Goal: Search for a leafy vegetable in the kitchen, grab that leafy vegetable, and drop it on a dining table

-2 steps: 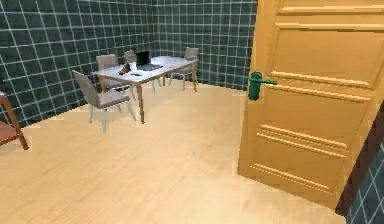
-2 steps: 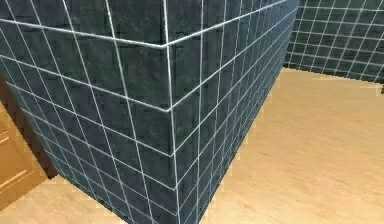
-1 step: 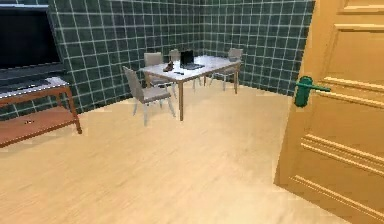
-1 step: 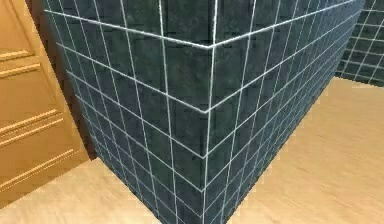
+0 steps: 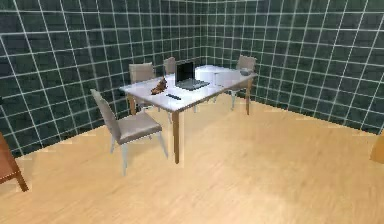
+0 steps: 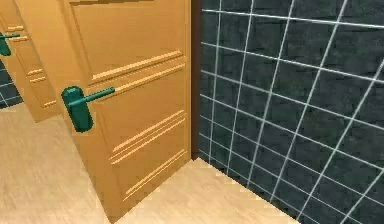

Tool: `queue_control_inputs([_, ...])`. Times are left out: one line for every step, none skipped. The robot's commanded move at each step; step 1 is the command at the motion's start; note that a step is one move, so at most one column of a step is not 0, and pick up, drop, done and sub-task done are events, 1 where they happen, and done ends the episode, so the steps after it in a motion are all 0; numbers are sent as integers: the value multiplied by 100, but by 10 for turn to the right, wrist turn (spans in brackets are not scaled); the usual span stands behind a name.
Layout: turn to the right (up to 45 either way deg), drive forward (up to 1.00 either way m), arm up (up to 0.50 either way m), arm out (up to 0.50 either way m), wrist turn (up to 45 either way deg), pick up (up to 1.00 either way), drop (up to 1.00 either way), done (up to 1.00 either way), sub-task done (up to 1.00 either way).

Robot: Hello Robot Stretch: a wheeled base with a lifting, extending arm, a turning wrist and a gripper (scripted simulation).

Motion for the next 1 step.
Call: queue_control_inputs([0, 75, 0, 0, 0, 0, 0, 0, 0])
